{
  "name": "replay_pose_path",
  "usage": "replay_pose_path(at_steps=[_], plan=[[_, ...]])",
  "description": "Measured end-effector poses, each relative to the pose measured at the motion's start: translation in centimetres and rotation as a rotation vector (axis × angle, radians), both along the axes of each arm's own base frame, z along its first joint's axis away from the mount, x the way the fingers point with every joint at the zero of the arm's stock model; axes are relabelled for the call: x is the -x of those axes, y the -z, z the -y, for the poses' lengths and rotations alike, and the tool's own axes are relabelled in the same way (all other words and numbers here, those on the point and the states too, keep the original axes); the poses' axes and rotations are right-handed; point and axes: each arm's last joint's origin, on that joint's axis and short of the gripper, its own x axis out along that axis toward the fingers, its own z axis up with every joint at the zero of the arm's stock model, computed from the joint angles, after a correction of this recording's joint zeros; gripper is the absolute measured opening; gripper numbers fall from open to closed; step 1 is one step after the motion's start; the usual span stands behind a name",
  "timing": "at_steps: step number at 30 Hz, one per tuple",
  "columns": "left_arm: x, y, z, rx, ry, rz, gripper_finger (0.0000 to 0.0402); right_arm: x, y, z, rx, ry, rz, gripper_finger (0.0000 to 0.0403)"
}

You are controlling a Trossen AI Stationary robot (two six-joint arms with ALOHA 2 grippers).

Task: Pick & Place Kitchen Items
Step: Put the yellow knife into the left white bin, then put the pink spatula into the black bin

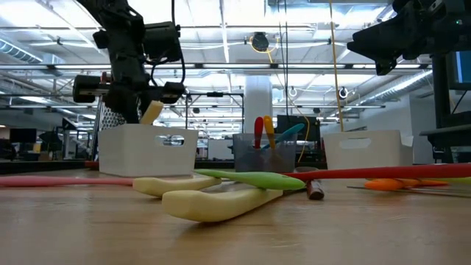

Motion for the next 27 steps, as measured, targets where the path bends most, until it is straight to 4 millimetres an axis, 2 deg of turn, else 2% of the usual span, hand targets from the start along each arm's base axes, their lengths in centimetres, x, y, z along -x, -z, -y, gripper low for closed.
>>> replay_pose_path(at_steps=[14,21,27], plan=[[0.0,0.0,0.6,-0.008,0.041,-0.009,0.0204,0.0,0.0,0.0,0.0,0.0,0.0,0.0114],[0.1,-1.0,0.5,-0.071,0.047,0.02,0.0229,0.0,0.0,0.0,-0.004,-0.001,0.0,0.0114],[0.6,-3.3,0.6,-0.182,0.032,0.098,0.023,0.0,0.0,0.0,-0.004,-0.001,0.001,0.0114]])
